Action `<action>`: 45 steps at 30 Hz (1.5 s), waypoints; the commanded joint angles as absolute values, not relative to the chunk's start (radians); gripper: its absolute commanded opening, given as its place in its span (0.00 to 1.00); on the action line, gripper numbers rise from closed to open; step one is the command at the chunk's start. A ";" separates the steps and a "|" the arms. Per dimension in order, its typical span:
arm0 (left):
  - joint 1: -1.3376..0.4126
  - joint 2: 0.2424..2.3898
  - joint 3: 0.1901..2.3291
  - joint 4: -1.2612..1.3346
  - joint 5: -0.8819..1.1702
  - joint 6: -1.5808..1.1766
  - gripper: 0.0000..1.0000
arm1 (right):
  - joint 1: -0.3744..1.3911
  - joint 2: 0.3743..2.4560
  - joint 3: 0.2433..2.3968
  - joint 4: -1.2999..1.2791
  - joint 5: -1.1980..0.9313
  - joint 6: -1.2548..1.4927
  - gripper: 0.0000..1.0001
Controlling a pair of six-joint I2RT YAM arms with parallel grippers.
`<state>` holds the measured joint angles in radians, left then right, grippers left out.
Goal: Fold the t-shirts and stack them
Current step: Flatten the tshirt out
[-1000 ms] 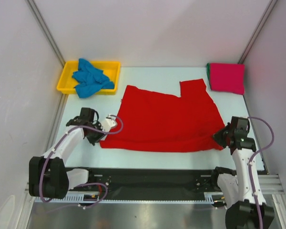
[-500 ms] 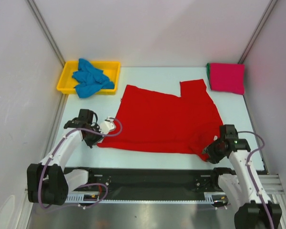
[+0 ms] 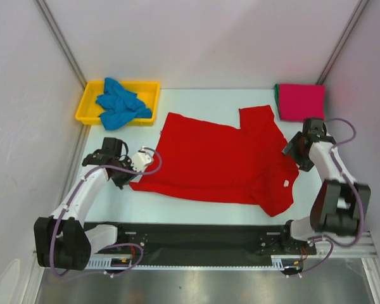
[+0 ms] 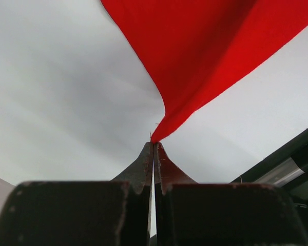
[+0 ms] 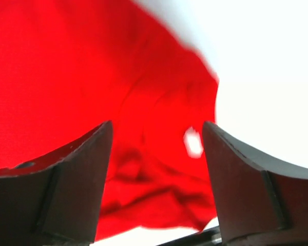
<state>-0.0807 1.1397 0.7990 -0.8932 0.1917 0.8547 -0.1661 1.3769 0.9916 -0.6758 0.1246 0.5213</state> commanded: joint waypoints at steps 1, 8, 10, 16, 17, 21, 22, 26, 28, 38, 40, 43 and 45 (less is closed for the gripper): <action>-0.077 1.147 0.824 -0.887 0.222 0.827 0.00 | -0.196 1.560 1.083 -0.524 0.141 0.361 0.73; -0.089 1.161 0.815 -0.890 0.239 0.772 0.00 | -0.138 1.891 1.328 -0.482 0.163 0.244 0.70; -0.091 1.158 0.815 -0.893 0.235 0.762 0.00 | -0.129 1.972 1.368 -0.488 0.169 0.230 0.70; -0.091 1.143 0.801 -0.907 0.209 0.755 0.00 | -0.103 2.167 1.572 -0.589 0.153 0.169 0.37; -0.089 1.138 0.798 -0.908 0.200 0.752 0.00 | -0.082 2.192 1.642 -0.603 0.153 0.157 0.26; -0.087 1.124 0.769 -0.888 0.172 0.741 0.00 | -0.008 2.295 1.834 -0.660 0.153 0.091 0.05; -0.087 1.124 0.762 -0.881 0.172 0.741 0.00 | -0.003 2.321 1.877 -0.663 0.158 0.081 0.00; -0.090 1.156 0.787 -0.827 0.212 0.730 0.00 | 0.035 2.486 2.167 -0.704 0.094 0.136 0.00; -0.098 1.186 0.814 -0.807 0.238 0.712 0.00 | 0.037 2.538 2.359 -0.741 0.071 0.155 0.00; -0.221 1.315 0.871 -0.736 0.242 0.706 0.00 | -0.034 2.219 2.098 -0.772 0.191 0.195 0.66; -0.221 1.319 0.887 -0.741 0.241 0.710 0.00 | -0.020 2.052 1.967 -0.753 0.233 0.184 0.68; -0.221 1.319 0.897 -0.747 0.241 0.713 0.00 | -0.003 1.918 1.732 -0.793 0.225 0.234 0.67; -0.221 1.316 0.900 -0.746 0.244 0.713 0.00 | 0.031 1.804 1.551 -0.822 0.213 0.323 0.64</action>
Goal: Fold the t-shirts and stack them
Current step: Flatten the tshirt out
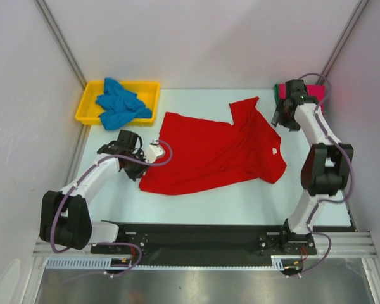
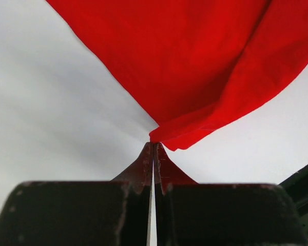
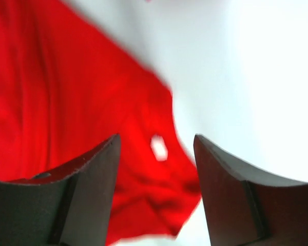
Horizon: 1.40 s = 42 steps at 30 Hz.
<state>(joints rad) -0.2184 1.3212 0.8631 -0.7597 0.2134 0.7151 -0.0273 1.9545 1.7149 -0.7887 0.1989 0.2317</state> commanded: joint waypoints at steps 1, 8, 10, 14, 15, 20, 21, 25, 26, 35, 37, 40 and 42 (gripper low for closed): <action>-0.221 1.315 0.899 -0.744 0.244 0.715 0.00 | 0.031 1.766 1.492 -0.821 0.204 0.354 0.62; -0.248 1.318 0.848 -0.719 0.301 0.732 0.01 | 0.018 1.540 1.066 -0.772 0.089 0.514 0.60; -0.302 1.333 0.835 -0.739 0.314 0.782 0.09 | -0.014 1.506 0.997 -0.749 0.089 0.535 0.60; -0.336 1.367 0.940 -0.841 0.422 0.896 0.99 | -0.090 1.445 0.941 -0.727 0.094 0.560 0.61; -0.333 1.376 0.984 -0.813 0.428 0.840 1.00 | -0.104 1.430 0.933 -0.723 0.095 0.561 0.60; -0.336 1.591 1.212 -0.400 0.237 0.459 0.91 | -0.181 1.391 0.875 -0.681 0.092 0.543 0.57; -0.345 1.647 1.236 -0.358 0.186 0.427 0.86 | -0.187 1.399 0.870 -0.670 0.086 0.543 0.56; -0.362 1.925 1.516 -0.357 0.026 0.284 0.67 | -0.190 1.422 0.864 -0.617 0.055 0.551 0.53; -0.362 1.986 1.573 -0.374 0.003 0.250 0.71 | -0.189 1.424 0.865 -0.611 0.040 0.546 0.52; -0.361 2.299 1.858 -0.459 -0.184 0.235 0.91 | -0.137 1.436 0.839 -0.558 0.031 0.561 0.49; -0.357 2.363 1.919 -0.506 -0.196 0.244 0.91 | -0.126 1.463 0.831 -0.542 0.034 0.572 0.48; -0.353 2.417 1.985 -0.570 -0.190 0.259 0.81 | -0.127 1.508 0.827 -0.522 0.017 0.580 0.47; -0.353 2.465 2.014 -0.601 -0.164 0.279 0.64 | -0.130 1.529 0.831 -0.518 0.012 0.577 0.44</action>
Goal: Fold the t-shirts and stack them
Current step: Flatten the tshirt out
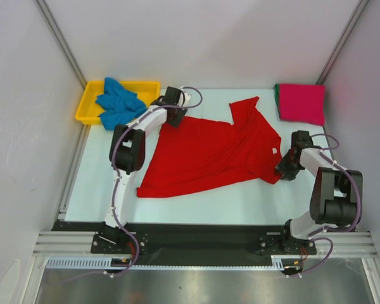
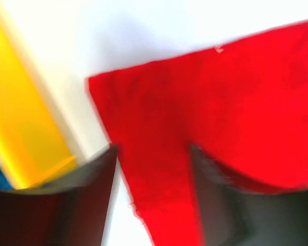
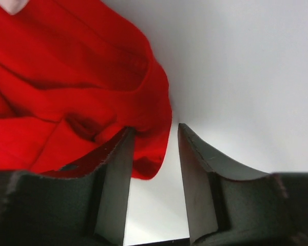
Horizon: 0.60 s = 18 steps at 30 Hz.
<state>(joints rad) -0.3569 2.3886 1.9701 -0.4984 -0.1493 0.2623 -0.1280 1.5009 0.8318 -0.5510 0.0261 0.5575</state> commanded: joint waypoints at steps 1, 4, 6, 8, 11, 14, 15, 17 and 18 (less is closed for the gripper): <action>-0.353 2.477 2.066 -0.650 -0.152 0.279 0.53 | -0.132 1.542 0.836 -0.520 0.024 0.575 0.37; -0.353 2.500 2.097 -0.667 -0.140 0.288 0.06 | -0.149 1.542 0.848 -0.540 0.047 0.571 0.19; -0.345 2.508 2.103 -0.670 -0.153 0.302 0.00 | -0.185 1.537 0.847 -0.558 0.051 0.565 0.13; -0.333 2.507 2.105 -0.657 -0.182 0.308 0.00 | -0.210 1.537 0.847 -0.581 0.058 0.552 0.05; -0.272 2.503 2.121 -0.620 -0.235 0.287 0.00 | -0.242 1.536 0.845 -0.612 0.080 0.528 0.00; -0.216 2.505 2.146 -0.601 -0.259 0.304 0.00 | -0.247 1.531 0.841 -0.635 0.092 0.517 0.00; -0.201 2.503 2.146 -0.588 -0.267 0.308 0.00 | -0.247 1.528 0.838 -0.641 0.100 0.512 0.00; -0.192 2.500 2.149 -0.578 -0.271 0.305 0.00 | -0.248 1.526 0.838 -0.661 0.113 0.509 0.00; -0.189 2.500 2.154 -0.572 -0.270 0.305 0.00 | -0.252 1.520 0.838 -0.666 0.118 0.505 0.00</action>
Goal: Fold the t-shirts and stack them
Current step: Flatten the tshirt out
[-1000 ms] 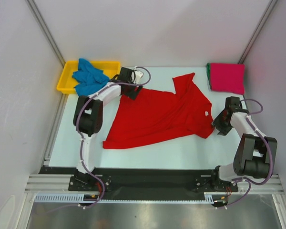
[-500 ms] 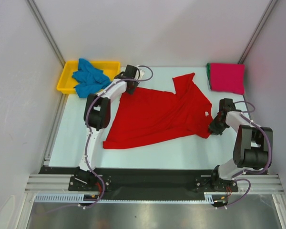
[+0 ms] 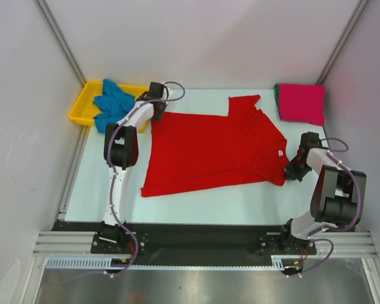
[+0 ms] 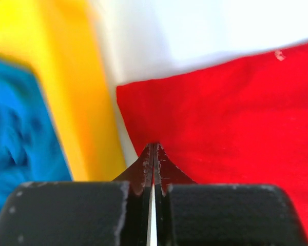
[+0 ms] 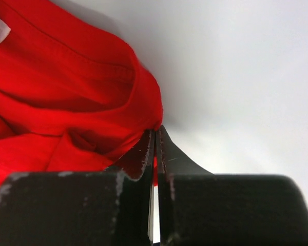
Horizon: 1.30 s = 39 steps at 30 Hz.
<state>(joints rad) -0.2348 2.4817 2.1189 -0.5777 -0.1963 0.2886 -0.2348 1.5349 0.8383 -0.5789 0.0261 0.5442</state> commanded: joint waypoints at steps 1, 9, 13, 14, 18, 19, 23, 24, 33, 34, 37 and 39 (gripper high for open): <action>-0.189 2.500 2.157 -0.568 -0.267 0.305 0.00 | -0.258 1.519 0.835 -0.678 0.124 0.499 0.00; -0.198 2.496 2.175 -0.557 -0.203 0.304 0.00 | -0.287 1.473 0.827 -0.750 0.161 0.483 0.27; -0.204 2.458 2.154 -0.566 -0.083 0.318 0.01 | -0.279 1.433 0.880 -0.767 0.149 0.454 0.49; -0.210 2.441 2.143 -0.565 -0.043 0.318 0.05 | -0.253 1.408 0.902 -0.773 0.153 0.431 0.52; -0.221 2.306 2.077 -0.577 0.124 0.324 0.41 | -0.195 1.379 1.037 -0.836 0.222 0.393 0.57; -0.224 2.284 2.071 -0.586 0.152 0.322 0.55 | -0.180 1.373 1.069 -0.851 0.224 0.384 0.57; -0.238 2.168 2.022 -0.641 0.311 0.331 0.67 | -0.063 1.359 1.080 -0.847 0.213 0.368 0.54; -0.239 2.145 1.984 -0.650 0.334 0.336 0.68 | -0.040 1.362 1.074 -0.847 0.186 0.371 0.52; -0.316 1.763 1.471 -1.012 0.606 0.805 0.63 | -0.040 1.431 0.944 -0.793 -0.023 0.347 0.60; -0.327 1.732 1.407 -1.023 0.589 0.830 0.64 | -0.043 1.437 0.934 -0.776 -0.035 0.342 0.60; -0.345 1.637 1.217 -1.054 0.535 0.893 0.70 | -0.054 1.448 0.902 -0.730 -0.069 0.327 0.61; -0.351 1.593 1.104 -1.054 0.482 0.928 0.74 | -0.066 1.474 0.878 -0.694 -0.081 0.313 0.60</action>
<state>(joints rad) -0.3557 1.6550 1.2339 -0.9817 0.5056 0.7685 -0.0509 1.4532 0.8986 -0.7692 -0.0246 0.3454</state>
